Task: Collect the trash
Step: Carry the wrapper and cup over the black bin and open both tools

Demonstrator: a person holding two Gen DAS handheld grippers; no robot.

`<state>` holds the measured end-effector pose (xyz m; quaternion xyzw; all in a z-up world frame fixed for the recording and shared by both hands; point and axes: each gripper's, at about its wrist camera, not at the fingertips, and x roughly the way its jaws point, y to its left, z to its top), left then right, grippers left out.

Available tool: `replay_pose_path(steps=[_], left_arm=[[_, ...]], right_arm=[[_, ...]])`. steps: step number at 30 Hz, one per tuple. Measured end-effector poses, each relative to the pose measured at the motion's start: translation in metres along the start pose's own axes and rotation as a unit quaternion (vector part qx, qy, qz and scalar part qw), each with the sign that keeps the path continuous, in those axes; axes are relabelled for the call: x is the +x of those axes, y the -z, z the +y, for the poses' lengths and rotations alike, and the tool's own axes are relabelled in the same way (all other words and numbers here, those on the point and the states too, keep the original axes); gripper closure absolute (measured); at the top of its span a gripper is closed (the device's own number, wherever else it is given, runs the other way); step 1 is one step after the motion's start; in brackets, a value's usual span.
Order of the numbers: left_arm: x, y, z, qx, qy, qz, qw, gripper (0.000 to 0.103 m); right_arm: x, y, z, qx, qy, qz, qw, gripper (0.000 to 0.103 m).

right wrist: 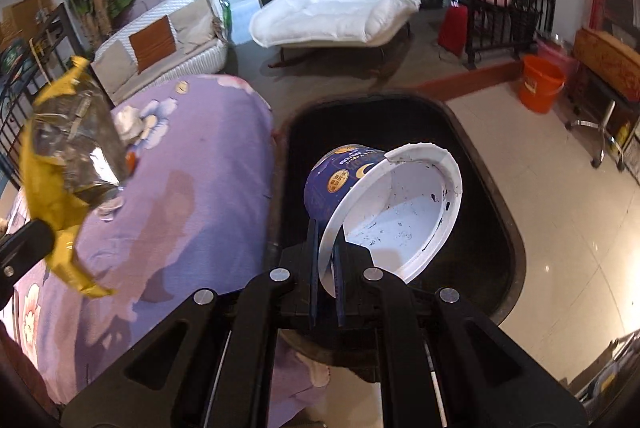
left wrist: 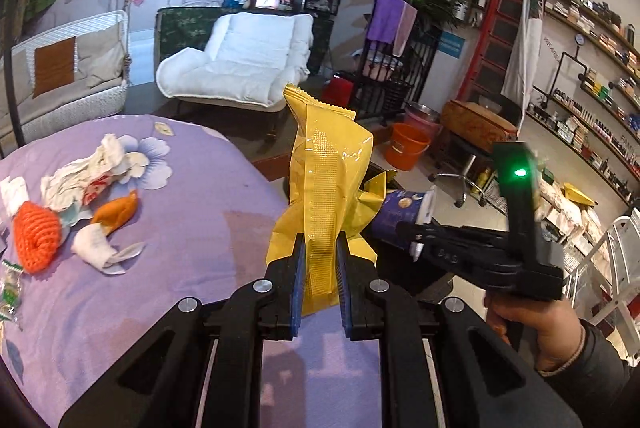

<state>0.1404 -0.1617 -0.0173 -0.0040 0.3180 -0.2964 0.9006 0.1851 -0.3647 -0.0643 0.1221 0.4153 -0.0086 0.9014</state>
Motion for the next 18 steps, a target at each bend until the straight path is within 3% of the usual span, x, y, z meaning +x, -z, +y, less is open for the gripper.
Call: replay_pose_path(steps=[11, 14, 17, 18], left_arm=[[0.026, 0.0, -0.019, 0.015, 0.015, 0.027, 0.9994, 0.088], [0.03, -0.001, -0.021, 0.011, 0.02, 0.034, 0.9992, 0.088], [0.036, -0.001, -0.022, 0.011, 0.02, 0.04, 0.999, 0.088], [0.038, -0.001, -0.023, 0.009, 0.022, 0.043, 0.9988, 0.088]], right_arm=[[0.08, -0.002, -0.031, 0.072, -0.024, 0.104, 0.992, 0.095], [0.091, 0.001, -0.034, 0.075, -0.008, 0.123, 0.99, 0.092], [0.092, 0.004, -0.037, 0.085, -0.009, 0.124, 0.989, 0.079], [0.09, 0.005, -0.038, 0.09, -0.013, 0.12, 0.989, 0.069]])
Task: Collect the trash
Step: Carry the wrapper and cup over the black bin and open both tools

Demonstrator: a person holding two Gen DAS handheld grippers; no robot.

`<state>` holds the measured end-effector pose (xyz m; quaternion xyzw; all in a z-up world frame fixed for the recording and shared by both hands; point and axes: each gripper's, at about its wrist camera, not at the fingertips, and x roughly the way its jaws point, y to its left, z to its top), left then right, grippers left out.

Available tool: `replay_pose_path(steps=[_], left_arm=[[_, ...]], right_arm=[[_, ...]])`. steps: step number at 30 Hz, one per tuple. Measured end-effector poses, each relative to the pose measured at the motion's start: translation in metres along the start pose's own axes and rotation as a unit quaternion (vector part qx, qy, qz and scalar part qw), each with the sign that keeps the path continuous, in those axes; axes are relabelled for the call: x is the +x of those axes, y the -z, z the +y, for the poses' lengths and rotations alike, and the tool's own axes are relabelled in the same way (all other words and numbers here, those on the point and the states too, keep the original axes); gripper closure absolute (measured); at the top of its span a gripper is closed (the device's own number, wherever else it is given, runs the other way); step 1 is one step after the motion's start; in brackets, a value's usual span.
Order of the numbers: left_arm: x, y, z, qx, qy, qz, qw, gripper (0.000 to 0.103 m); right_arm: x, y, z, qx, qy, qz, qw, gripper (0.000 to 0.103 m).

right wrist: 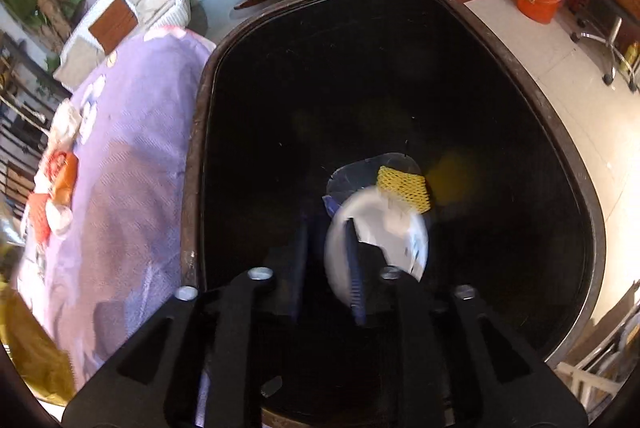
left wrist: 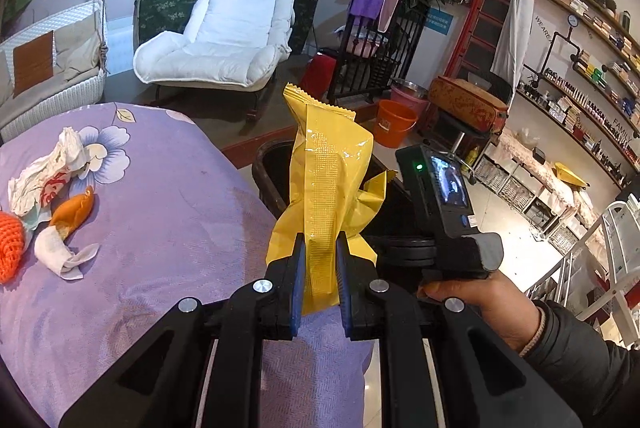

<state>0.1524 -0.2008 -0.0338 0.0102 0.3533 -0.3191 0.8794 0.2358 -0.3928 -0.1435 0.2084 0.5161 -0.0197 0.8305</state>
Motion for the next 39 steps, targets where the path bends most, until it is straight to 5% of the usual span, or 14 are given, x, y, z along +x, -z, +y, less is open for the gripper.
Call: replay_pose_path(steps=[8, 15, 32, 34, 39], left_arm=[[0.016, -0.012, -0.009, 0.001, 0.015, 0.011, 0.9998, 0.088], [0.043, -0.018, -0.03, 0.02, 0.03, 0.031, 0.9989, 0.088], [0.101, -0.022, -0.049, 0.028, 0.036, 0.1, 0.9939, 0.087], [0.107, -0.023, -0.051, 0.028, 0.033, 0.108, 0.9932, 0.079], [0.106, -0.02, -0.052, 0.042, 0.02, 0.104, 0.9934, 0.031]], right_arm=[[-0.061, 0.017, -0.003, 0.003, 0.011, -0.088, 0.996, 0.066], [-0.12, 0.04, -0.029, 0.023, 0.077, -0.175, 0.981, 0.055], [-0.148, 0.075, -0.068, 0.06, 0.126, -0.188, 0.972, 0.05], [-0.152, 0.077, -0.071, 0.062, 0.13, -0.189, 0.971, 0.044], [-0.158, 0.081, -0.082, 0.075, 0.138, -0.194, 0.968, 0.036]])
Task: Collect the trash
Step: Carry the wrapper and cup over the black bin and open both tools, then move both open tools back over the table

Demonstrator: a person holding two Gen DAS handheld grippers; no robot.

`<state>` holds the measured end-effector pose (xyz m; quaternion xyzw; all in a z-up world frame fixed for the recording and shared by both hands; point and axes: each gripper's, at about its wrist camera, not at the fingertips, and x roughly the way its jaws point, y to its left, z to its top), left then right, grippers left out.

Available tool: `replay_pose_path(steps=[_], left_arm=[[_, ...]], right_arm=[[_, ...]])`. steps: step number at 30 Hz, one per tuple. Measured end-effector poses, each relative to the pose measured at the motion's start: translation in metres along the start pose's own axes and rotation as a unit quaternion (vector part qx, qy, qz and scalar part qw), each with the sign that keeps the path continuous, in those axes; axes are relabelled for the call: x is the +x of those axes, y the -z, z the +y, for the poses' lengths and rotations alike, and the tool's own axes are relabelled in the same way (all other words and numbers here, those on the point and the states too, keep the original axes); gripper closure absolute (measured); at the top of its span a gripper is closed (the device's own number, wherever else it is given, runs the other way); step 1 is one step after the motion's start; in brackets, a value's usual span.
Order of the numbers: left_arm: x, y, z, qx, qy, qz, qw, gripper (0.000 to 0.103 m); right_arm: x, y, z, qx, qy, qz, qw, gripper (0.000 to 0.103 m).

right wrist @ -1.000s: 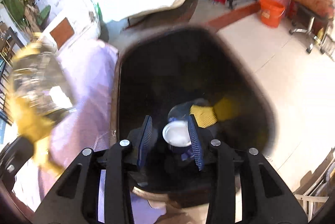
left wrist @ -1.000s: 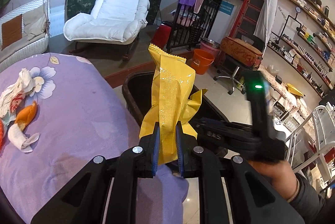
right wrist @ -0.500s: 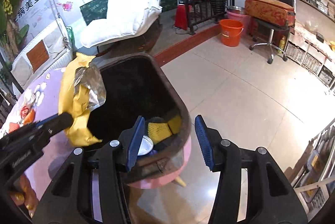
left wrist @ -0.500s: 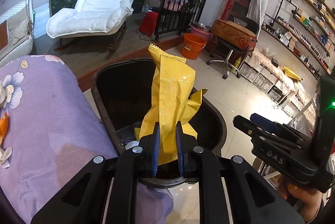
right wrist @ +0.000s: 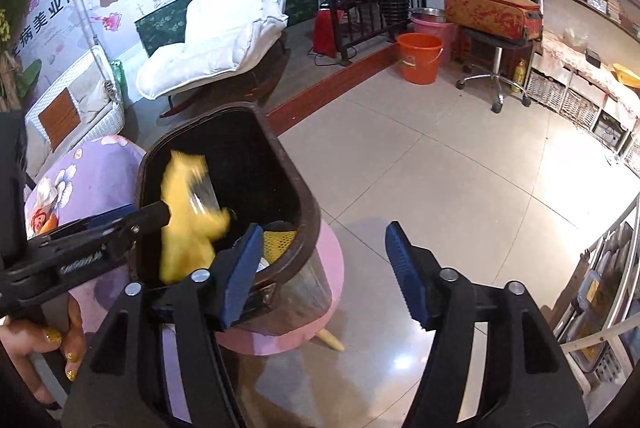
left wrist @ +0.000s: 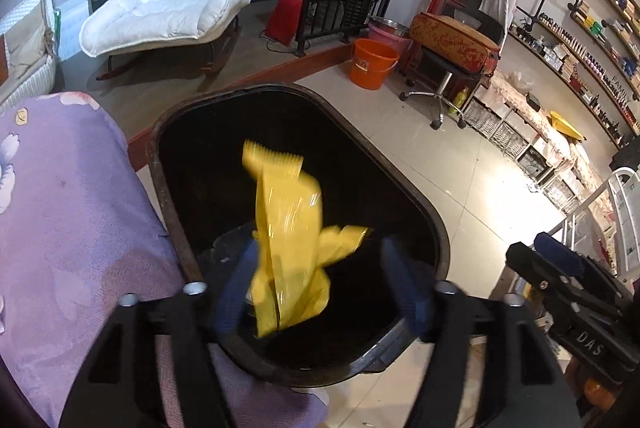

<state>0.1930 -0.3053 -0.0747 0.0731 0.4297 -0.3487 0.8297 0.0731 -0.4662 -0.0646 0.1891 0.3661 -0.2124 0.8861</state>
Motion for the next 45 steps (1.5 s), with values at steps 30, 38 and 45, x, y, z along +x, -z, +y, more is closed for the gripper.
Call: replay_pose_path(steps=[30, 38, 45], left_arm=[[-0.138, 0.089, 0.086, -0.053, -0.128, -0.09, 0.9863, 0.017], [-0.181, 0.134, 0.157, -0.11, -0.212, -0.084, 0.9675, 0.017], [-0.212, 0.166, 0.22, -0.155, -0.262, -0.069, 0.95, 0.017]], right_arm=[[-0.019, 0.018, 0.126, -0.104, -0.126, -0.001, 0.987, 0.025], [-0.026, 0.042, 0.201, -0.18, -0.195, 0.026, 0.964, 0.025], [-0.024, 0.064, 0.255, -0.229, -0.243, 0.065, 0.94, 0.025]])
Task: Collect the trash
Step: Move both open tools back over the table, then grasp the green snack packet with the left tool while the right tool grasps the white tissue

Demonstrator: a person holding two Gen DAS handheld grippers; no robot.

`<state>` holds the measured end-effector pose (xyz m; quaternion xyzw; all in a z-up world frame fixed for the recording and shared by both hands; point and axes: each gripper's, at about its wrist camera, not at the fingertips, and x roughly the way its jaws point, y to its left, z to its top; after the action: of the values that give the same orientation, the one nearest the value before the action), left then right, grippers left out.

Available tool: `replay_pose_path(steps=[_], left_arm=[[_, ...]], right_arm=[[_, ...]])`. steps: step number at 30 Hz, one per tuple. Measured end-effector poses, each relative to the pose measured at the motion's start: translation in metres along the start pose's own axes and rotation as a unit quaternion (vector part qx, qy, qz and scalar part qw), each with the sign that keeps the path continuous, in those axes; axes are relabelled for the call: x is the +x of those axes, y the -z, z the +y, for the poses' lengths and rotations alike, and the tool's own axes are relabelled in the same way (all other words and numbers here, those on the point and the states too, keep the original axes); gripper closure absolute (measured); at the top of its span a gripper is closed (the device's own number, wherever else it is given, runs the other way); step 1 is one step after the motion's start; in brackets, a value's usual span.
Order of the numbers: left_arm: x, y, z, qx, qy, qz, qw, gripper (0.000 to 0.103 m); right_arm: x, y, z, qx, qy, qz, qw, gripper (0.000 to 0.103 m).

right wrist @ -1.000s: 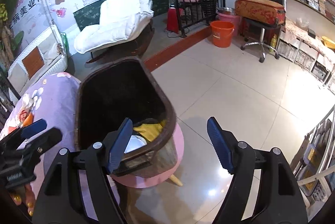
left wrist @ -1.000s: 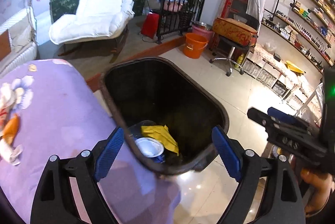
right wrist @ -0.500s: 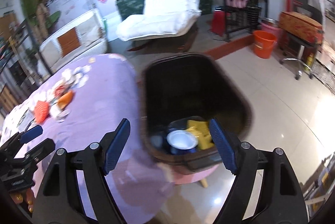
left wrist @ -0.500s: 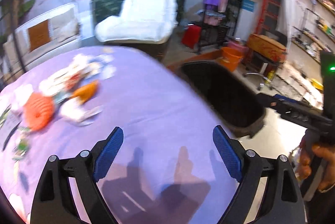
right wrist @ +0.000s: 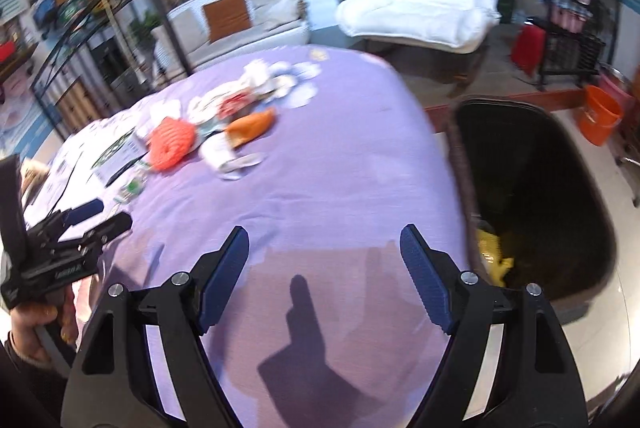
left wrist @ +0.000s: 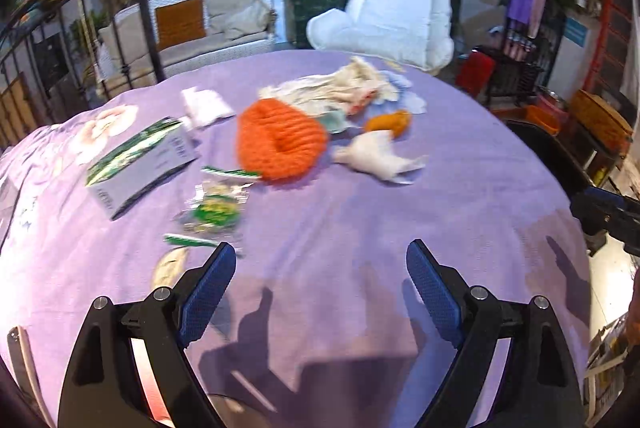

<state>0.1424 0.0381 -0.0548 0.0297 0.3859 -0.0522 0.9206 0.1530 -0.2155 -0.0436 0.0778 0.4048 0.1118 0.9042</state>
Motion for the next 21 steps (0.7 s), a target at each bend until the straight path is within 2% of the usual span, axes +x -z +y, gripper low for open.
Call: replay_pose_path(steps=[8, 17, 19, 21], left_arm=[[0.02, -0.005, 0.052, -0.024, -0.018, 0.033, 0.999, 0.017], [0.06, -0.024, 0.073, -0.027, 0.007, 0.071, 0.9971, 0.017], [0.067, -0.026, 0.072, -0.02, 0.002, 0.079, 0.9966, 0.022], [0.072, -0.026, 0.074, -0.02, -0.004, 0.082, 0.9964, 0.034]], right_arm=[[0.014, -0.009, 0.039, -0.037, -0.021, 0.015, 0.999, 0.025], [0.026, -0.015, 0.054, -0.051, -0.022, 0.026, 0.998, 0.025], [0.03, -0.018, 0.056, -0.05, -0.029, 0.034, 0.998, 0.025], [0.034, -0.021, 0.059, -0.054, -0.036, 0.041, 0.997, 0.025]])
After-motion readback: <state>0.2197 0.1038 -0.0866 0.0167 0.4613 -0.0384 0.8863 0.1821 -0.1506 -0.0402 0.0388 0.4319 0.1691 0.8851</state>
